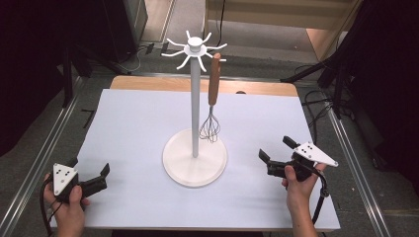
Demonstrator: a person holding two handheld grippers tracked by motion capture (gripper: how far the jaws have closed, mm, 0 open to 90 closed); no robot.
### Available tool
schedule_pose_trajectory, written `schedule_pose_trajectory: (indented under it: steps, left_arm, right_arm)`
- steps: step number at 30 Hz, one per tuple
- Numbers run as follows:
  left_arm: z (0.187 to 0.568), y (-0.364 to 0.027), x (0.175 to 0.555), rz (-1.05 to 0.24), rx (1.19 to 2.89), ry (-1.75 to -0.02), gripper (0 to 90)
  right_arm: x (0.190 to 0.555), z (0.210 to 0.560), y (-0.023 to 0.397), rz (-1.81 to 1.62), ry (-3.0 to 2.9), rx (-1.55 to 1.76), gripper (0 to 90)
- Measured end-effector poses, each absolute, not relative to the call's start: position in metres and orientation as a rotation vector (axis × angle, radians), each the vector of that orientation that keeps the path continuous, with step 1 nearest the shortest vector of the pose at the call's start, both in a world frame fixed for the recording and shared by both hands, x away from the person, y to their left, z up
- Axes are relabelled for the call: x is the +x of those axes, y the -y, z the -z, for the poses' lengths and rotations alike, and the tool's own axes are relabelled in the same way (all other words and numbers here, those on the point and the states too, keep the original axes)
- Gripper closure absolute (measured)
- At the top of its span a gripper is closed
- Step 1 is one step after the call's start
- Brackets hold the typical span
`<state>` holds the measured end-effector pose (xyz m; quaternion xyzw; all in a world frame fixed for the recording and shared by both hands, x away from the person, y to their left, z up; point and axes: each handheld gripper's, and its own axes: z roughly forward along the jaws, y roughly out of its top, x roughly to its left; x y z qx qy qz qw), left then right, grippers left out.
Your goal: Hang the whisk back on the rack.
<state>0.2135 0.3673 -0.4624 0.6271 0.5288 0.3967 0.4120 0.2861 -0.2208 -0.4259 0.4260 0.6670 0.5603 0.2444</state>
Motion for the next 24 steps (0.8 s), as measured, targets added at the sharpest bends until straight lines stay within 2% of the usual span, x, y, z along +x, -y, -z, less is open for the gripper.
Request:
schedule_pose_trajectory:
  steps: [11,24]
  left_arm:
    - [0.462,-0.367,0.213,-1.001,1.576,-1.326,0.0]
    - [0.462,-0.367,0.213,-1.001,1.576,-1.328,0.0]
  right_arm:
    - [0.275,0.454,0.243,-1.473,-1.822,1.240,0.0]
    - [0.258,0.468,0.280,-1.420,-1.771,1.323,0.0]
